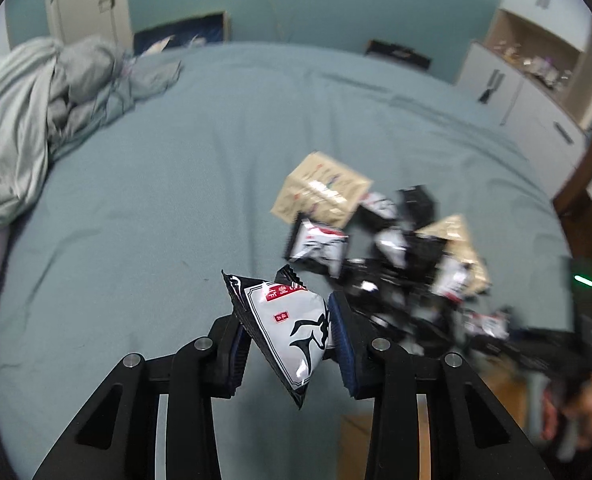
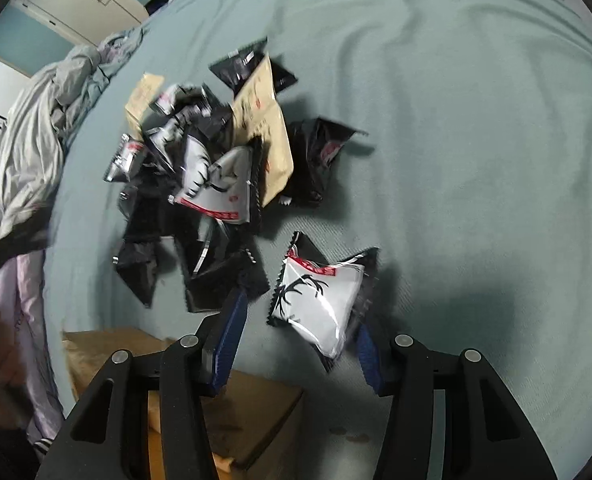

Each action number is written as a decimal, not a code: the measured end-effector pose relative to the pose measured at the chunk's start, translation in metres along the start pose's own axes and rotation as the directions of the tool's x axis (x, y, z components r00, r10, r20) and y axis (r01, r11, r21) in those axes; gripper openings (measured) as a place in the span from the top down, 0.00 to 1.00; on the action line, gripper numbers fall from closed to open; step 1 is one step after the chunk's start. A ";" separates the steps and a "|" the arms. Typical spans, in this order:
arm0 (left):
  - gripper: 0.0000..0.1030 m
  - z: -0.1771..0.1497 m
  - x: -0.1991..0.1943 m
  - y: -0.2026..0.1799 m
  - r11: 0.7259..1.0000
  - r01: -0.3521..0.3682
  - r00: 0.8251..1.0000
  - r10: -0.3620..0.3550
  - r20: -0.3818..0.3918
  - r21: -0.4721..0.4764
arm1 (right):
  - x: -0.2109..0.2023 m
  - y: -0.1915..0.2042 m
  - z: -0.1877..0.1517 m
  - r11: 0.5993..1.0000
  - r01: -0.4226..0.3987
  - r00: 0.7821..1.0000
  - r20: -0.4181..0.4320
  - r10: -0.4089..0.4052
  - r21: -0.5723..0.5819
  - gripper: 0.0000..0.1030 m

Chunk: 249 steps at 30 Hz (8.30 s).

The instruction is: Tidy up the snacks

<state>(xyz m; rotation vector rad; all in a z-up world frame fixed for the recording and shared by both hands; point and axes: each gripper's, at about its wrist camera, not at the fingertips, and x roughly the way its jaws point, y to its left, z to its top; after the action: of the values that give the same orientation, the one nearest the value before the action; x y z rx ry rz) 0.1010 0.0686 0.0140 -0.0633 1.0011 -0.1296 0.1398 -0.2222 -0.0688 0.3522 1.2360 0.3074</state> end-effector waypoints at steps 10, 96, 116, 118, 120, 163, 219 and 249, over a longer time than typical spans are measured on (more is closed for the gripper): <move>0.65 -0.075 -0.058 -0.063 0.970 0.188 0.982 -0.184 -0.040 0.156 | -0.025 -0.018 -0.003 0.999 -0.025 0.990 0.141 0.020 0.036 0.73; 0.22 -0.037 0.023 -0.006 0.990 0.084 0.990 -0.095 -0.104 -0.111 | -0.003 0.030 0.047 0.982 0.069 0.981 0.188 -0.035 -0.176 0.17; 0.22 -0.017 0.082 -0.009 0.980 0.195 0.962 -0.198 -0.187 -0.036 | -0.016 0.069 0.035 0.937 0.128 0.955 0.295 -0.028 -0.325 0.96; 0.23 -0.014 0.096 -0.014 0.974 0.227 0.947 -0.227 -0.229 -0.027 | -0.024 0.064 0.029 0.941 0.121 0.953 0.303 -0.020 -0.317 0.98; 0.23 -0.012 0.106 -0.017 0.971 0.235 0.939 -0.235 -0.252 -0.034 | -0.035 0.056 0.024 0.952 0.106 0.944 0.331 -0.005 -0.287 0.99; 0.22 -0.093 -0.029 -0.101 0.925 0.083 0.994 -0.050 -0.098 0.371 | -0.120 0.057 -0.165 0.959 0.039 0.868 0.485 0.107 -0.282 0.99; 0.20 -0.023 0.032 -0.019 0.999 -0.025 0.996 0.027 -0.090 0.021 | 0.014 0.041 0.027 0.975 0.115 0.988 0.121 -0.093 -0.189 0.22; 0.32 0.042 0.167 0.003 0.993 0.080 0.980 -0.095 -0.177 -0.088 | -0.117 0.008 -0.118 0.972 -0.161 0.897 0.384 0.217 -0.172 0.70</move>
<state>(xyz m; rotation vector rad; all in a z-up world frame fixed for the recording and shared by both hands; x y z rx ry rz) 0.2258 0.0479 -0.1027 -0.1716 1.1857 -0.1780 -0.0077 -0.2521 0.0015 0.3962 0.7717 0.4605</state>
